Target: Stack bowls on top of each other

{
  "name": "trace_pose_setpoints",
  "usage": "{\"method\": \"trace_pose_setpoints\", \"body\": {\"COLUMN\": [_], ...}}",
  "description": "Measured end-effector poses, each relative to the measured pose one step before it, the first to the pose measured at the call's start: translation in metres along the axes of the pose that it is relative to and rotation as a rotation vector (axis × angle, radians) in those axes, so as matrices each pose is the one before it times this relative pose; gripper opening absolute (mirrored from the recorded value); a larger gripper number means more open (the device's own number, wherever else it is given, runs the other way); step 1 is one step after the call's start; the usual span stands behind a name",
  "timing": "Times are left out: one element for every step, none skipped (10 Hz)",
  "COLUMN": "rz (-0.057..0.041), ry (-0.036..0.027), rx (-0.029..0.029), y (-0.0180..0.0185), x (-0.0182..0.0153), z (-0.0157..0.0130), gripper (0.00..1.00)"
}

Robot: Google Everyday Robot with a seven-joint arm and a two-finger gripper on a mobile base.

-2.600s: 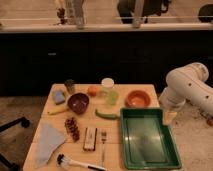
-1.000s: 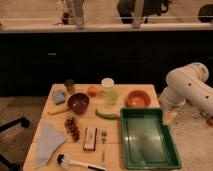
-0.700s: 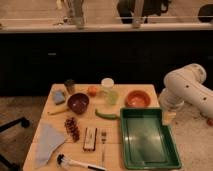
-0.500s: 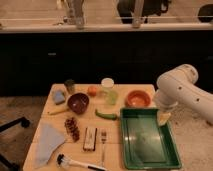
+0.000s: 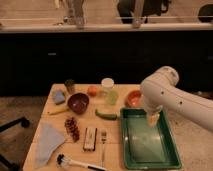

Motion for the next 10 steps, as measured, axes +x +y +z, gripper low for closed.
{"method": "trace_pose_setpoints", "body": {"rz": [-0.03585,-0.03208,-0.03789,-0.03992,-0.03935,-0.02967,-0.03386,-0.02027,0.00052,0.00391], "ry": [0.0027,0.00261,0.00446,0.00176,0.00413,0.00378,0.00546,0.00214,0.0018,0.00032], "rx": [0.00071,-0.00013,-0.00605,0.00107,-0.00304,-0.002,-0.00256,-0.00046,-0.00121,-0.00053], "y": [-0.00269,-0.00228,-0.00178,-0.00589,-0.0056,-0.00479,-0.00575,-0.00397,0.00045,0.00103], "x": [-0.01218,-0.01158,-0.01345,-0.01797,-0.0172,-0.01268,-0.01506,-0.00932,0.00061,0.00118], "z": [-0.00068,-0.00093,-0.00047,-0.00029,-0.00003,-0.00026,-0.00042,-0.00031,0.00003,0.00004], "gripper": [0.8,0.8,0.8,0.8,0.8,0.8,0.8,0.8,0.8,0.8]}}
